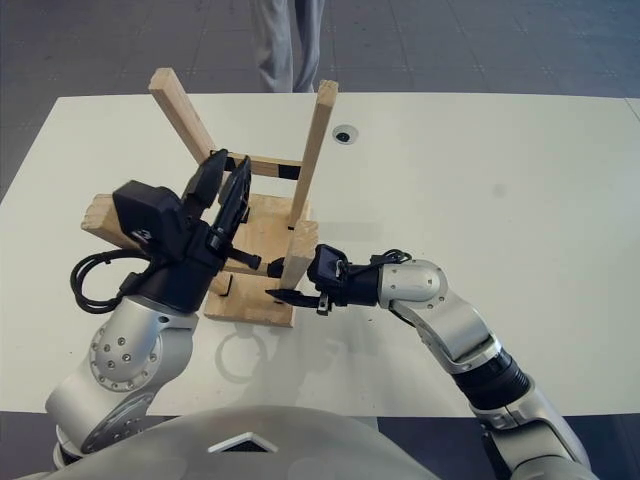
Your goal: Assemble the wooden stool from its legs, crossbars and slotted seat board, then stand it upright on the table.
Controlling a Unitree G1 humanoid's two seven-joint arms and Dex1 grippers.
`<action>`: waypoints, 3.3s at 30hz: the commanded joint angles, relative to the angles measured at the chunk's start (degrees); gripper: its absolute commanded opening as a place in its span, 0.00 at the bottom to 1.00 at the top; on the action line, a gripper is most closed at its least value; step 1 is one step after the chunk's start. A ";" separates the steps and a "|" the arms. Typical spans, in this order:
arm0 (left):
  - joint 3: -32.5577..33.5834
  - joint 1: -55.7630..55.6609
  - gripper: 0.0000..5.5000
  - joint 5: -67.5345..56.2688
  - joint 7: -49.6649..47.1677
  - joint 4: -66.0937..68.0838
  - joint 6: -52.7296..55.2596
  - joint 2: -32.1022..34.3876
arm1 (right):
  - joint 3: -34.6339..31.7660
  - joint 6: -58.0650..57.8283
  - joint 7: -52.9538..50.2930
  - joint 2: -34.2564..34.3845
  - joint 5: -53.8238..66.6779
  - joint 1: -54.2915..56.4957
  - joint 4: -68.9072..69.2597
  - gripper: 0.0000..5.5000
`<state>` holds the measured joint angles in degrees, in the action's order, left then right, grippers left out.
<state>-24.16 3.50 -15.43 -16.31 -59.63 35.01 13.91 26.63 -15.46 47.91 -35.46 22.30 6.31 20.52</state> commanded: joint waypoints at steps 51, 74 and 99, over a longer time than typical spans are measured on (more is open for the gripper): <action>34.90 22.93 0.86 2.34 48.98 19.15 -13.19 29.71 | -8.39 -3.72 7.81 -7.48 -2.69 -5.90 1.25 0.85; 16.47 25.33 0.86 8.12 23.53 6.37 14.21 5.27 | -19.32 -22.01 -45.21 24.90 -13.32 -34.57 26.56 0.95; 24.63 25.41 0.86 9.03 19.64 1.54 13.82 -1.52 | -22.81 -21.63 -48.12 29.33 -13.22 -35.67 37.36 0.95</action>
<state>5.65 28.70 -5.98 1.20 -55.13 49.18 10.50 -3.41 -36.03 -1.42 -6.33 7.76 -28.29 54.43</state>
